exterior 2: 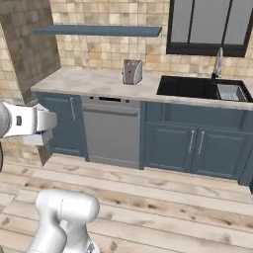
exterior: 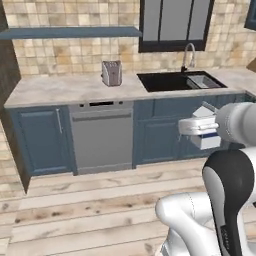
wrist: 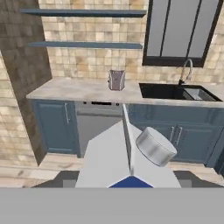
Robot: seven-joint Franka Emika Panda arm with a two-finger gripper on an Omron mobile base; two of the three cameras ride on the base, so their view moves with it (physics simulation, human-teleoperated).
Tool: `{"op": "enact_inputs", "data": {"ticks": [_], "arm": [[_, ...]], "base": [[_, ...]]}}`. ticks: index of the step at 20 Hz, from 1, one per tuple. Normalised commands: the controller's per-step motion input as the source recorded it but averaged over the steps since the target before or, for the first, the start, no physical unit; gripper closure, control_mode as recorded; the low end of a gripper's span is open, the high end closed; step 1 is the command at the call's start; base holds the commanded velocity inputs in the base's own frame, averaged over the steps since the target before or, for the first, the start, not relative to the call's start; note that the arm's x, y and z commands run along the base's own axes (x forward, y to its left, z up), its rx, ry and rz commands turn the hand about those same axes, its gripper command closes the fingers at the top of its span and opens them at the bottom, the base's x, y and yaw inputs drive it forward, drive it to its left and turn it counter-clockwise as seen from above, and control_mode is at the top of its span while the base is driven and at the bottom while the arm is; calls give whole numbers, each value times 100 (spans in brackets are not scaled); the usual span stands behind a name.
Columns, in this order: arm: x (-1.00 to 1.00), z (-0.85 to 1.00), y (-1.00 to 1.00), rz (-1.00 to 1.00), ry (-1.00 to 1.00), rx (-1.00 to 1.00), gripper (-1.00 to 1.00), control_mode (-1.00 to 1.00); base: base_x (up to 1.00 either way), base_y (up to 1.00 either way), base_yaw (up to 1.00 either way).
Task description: Take out the milk from the fridge and place it on the tray on the counter. Then take the sugar cube near the tray and place it in the tray.
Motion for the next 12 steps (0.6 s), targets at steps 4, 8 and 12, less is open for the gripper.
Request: {"op": "enact_inputs", "data": {"ticks": [4, 8, 12], "arm": [[0, 0, 0, 0, 0, 0, 100, 100], [0, 0, 0, 0, 0, 0, 100, 100], [0, 0, 0, 0, 0, 0, 100, 100]], "base": [[100, 21, 47], [93, 45, 61], [51, 19, 82]]}}
